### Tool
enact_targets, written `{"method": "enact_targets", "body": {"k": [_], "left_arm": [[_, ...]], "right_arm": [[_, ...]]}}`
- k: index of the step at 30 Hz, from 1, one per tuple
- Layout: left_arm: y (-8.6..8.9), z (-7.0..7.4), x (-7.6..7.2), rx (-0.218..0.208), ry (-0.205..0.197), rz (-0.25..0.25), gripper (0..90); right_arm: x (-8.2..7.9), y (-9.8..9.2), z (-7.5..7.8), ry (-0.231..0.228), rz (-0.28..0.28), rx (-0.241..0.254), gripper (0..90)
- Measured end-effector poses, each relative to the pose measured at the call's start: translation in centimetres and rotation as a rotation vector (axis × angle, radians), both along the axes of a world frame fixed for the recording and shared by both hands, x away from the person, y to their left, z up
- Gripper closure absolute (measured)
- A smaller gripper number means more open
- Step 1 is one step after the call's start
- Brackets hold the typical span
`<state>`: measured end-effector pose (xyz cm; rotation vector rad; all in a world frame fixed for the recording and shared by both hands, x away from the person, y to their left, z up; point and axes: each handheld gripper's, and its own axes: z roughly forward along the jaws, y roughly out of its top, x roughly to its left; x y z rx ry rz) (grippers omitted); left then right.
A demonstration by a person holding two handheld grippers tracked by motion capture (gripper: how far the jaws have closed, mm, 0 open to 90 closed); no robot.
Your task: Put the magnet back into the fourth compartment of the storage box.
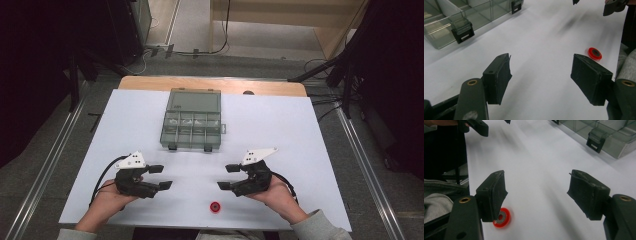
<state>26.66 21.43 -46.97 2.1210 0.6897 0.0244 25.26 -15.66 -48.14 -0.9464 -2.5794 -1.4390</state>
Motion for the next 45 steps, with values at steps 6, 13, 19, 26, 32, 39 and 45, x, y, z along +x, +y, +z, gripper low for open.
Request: {"method": "enact_targets", "body": {"k": [6, 13, 19, 26, 32, 39, 45], "left_arm": [[0.4, 0.0, -0.2, 0.002, 0.001, 0.013, 31.3], [0.8, -0.4, -0.3, 0.025, 0.002, 0.013, 31.3], [1.2, -0.3, -0.3, 0.019, 0.004, 0.027, 31.3], [1.9, -0.5, -0.2, 0.037, 0.011, 0.042, 31.3], [2.1, -0.5, -0.3, 0.034, 0.013, 0.046, 31.3], [2.1, -0.4, -0.5, 0.039, 0.01, 0.044, 31.3], [2.3, -0.4, -0.5, 0.03, 0.011, 0.059, 31.3]], "right_arm": [[-0.3, 0.5, -0.4, 0.004, 0.03, -0.009, 30.6], [-0.3, 1.0, -0.7, 0.0, 0.059, -0.019, 30.6], [-0.4, 1.4, -1.0, -0.013, 0.082, -0.041, 30.6], [-0.4, 1.9, -1.4, -0.004, 0.11, -0.067, 30.6], [-0.6, 2.4, -1.7, -0.007, 0.132, -0.08, 30.5], [-1.0, 3.1, -2.0, -0.01, 0.168, -0.118, 30.7], [-1.4, 3.5, -2.2, -0.027, 0.204, -0.143, 30.7]]}}
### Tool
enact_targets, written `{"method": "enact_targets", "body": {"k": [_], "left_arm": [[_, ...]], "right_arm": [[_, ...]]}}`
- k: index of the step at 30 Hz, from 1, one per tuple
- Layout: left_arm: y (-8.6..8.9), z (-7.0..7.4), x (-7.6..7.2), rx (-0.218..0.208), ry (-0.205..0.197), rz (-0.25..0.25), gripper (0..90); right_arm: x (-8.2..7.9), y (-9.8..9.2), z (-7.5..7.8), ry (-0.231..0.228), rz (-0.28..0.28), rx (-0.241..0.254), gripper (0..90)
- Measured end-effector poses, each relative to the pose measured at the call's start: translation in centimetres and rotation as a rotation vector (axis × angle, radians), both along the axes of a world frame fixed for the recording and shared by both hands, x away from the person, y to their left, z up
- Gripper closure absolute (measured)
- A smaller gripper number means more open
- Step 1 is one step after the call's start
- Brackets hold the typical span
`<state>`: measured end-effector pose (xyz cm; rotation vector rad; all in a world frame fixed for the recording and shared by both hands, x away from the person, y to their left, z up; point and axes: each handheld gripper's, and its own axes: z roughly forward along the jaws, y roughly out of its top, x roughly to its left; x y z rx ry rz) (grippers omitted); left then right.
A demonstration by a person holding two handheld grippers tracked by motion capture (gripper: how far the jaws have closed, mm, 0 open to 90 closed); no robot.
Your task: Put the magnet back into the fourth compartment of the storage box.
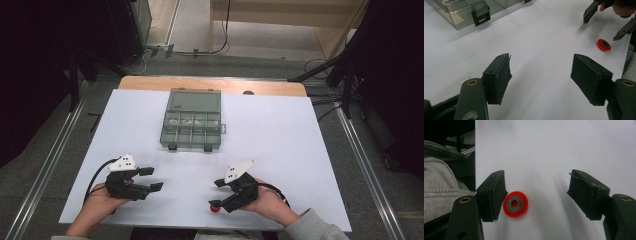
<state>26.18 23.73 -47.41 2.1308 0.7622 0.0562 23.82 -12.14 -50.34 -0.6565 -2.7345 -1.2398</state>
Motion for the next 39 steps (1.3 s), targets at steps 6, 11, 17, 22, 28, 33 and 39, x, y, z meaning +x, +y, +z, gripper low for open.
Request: {"method": "enact_targets", "body": {"k": [6, 11, 17, 22, 28, 33, 39], "left_arm": [[-0.1, 0.0, 0.0, 0.01, 0.002, -0.008, 31.3], [0.0, -0.1, 0.0, 0.007, 0.003, -0.003, 31.3], [0.1, -0.1, 0.1, 0.009, 0.002, 0.0, 31.3], [0.1, -0.1, 0.1, 0.008, -0.001, 0.0, 31.3], [0.1, -0.1, 0.1, 0.011, -0.001, 0.0, 31.3], [0.1, -0.1, 0.1, 0.01, 0.0, -0.001, 31.3], [0.1, -0.1, 0.2, 0.013, 0.0, 0.004, 31.3]], "right_arm": [[-0.4, 0.3, -0.1, -0.012, 0.022, -0.026, 30.8], [-0.7, 0.7, -0.3, -0.019, 0.049, -0.043, 31.0], [-1.1, 0.9, -0.6, -0.039, 0.075, -0.073, 31.2], [-1.3, 1.1, -0.7, -0.055, 0.086, -0.092, 31.2], [-1.8, 1.4, -0.7, -0.091, 0.089, -0.117, 30.2], [-2.1, 1.5, -0.7, -0.134, 0.1, -0.136, 32.0], [-2.3, 1.5, -0.7, -0.166, 0.094, -0.154, 36.8]]}}
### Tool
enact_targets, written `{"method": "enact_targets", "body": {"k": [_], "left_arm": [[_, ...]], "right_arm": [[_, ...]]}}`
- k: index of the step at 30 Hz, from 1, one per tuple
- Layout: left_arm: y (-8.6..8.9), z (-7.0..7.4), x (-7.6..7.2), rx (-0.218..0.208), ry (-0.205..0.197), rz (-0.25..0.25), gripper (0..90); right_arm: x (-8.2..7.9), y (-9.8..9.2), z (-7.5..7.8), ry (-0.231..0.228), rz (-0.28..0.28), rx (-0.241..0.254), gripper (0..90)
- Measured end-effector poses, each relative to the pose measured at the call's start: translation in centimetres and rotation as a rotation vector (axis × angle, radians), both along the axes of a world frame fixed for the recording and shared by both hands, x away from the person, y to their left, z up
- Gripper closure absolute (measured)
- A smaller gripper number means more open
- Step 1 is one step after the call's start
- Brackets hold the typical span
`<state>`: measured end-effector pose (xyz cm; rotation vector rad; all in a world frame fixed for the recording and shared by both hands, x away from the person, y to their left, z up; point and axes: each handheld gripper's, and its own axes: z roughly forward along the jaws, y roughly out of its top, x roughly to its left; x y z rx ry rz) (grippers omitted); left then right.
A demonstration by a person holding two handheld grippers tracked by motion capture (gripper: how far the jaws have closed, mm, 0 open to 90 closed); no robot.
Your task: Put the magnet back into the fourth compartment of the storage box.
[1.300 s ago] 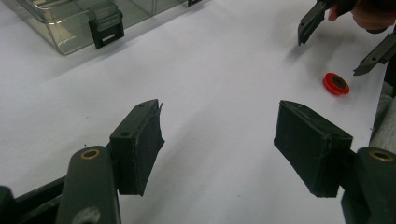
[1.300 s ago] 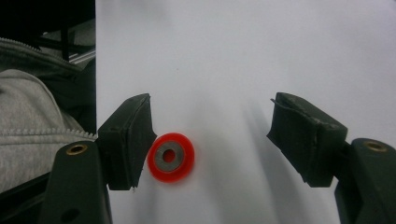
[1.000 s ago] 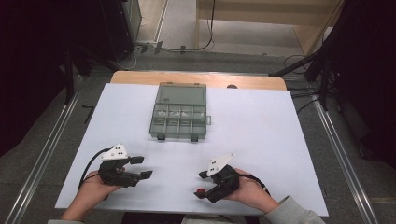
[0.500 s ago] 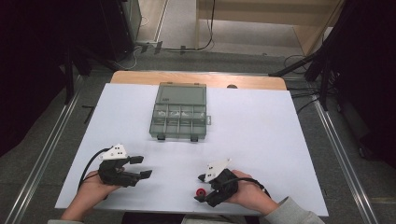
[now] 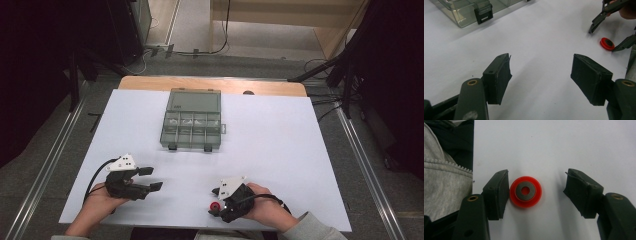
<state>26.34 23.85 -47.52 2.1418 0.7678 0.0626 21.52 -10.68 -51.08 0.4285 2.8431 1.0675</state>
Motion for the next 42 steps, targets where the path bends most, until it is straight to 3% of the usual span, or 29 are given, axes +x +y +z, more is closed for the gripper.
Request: {"method": "enact_targets", "body": {"k": [8, 14, 24, 42], "left_arm": [[0.0, 0.0, 0.0, -0.001, 0.0, -0.001, 31.3], [0.0, 0.0, 0.0, 0.0, -0.001, 0.0, 31.3], [0.0, -0.1, 0.1, 0.001, 0.0, 0.0, 31.3], [0.1, -0.1, 0.1, 0.004, 0.004, 0.003, 31.3]], "right_arm": [[0.0, 0.0, 0.2, -0.006, -0.015, -0.013, 45.4], [0.0, -0.2, 0.4, -0.003, -0.013, -0.02, 62.6], [0.3, -0.2, 0.5, 0.022, -0.012, -0.024, 63.4], [1.4, -0.8, 0.7, 0.122, -0.057, 0.022, 63.5]]}}
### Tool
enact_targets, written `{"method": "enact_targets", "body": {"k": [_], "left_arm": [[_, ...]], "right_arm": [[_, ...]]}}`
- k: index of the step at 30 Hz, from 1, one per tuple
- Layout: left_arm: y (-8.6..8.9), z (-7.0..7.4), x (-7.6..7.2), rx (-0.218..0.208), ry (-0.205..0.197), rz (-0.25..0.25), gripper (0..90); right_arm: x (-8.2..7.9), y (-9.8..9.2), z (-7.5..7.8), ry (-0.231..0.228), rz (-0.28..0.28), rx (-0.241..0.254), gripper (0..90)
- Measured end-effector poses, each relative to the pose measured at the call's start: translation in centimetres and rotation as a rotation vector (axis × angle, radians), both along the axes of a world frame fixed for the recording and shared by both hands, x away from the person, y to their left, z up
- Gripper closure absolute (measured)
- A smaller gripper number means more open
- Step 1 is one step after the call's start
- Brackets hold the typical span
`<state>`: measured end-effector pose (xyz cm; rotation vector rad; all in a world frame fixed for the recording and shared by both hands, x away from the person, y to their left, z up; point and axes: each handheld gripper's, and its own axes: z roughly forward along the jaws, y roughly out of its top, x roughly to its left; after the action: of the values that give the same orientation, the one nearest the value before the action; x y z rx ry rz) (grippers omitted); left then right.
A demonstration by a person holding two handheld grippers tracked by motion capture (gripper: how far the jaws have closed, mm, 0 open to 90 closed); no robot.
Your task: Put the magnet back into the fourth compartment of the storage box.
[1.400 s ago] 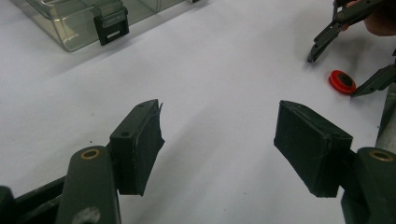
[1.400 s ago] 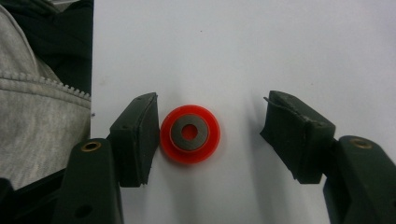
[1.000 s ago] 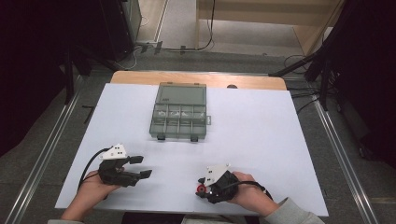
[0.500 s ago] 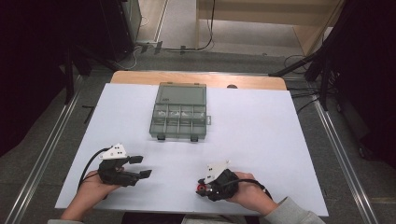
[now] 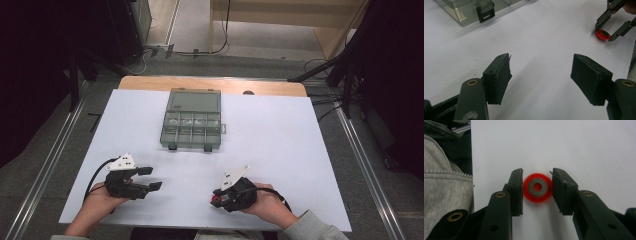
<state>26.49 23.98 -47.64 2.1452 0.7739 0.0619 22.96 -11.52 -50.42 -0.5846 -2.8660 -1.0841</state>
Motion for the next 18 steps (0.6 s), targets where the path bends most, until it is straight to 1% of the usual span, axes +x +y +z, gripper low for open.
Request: {"method": "enact_targets", "body": {"k": [2, 6, 9, 13, 18], "left_arm": [[0.0, 0.0, 0.0, 0.001, -0.001, 0.0, 31.3], [0.0, 0.0, 0.0, 0.004, -0.002, -0.001, 31.3], [0.0, -0.1, 0.0, 0.003, -0.002, -0.001, 31.3], [0.0, -0.1, 0.0, 0.001, 0.0, 0.001, 31.3], [0.0, -0.2, 0.1, -0.002, 0.005, 0.0, 31.3]], "right_arm": [[0.2, -0.1, 0.0, 0.007, -0.014, 0.004, 63.5], [0.5, -0.4, 0.2, 0.035, -0.037, 0.019, 63.5], [0.6, -0.4, 0.3, 0.04, -0.042, 0.026, 63.5], [0.8, -0.6, 0.8, 0.037, -0.062, 0.037, 63.5], [1.1, -0.6, 0.8, 0.046, -0.079, 0.049, 63.5]]}}
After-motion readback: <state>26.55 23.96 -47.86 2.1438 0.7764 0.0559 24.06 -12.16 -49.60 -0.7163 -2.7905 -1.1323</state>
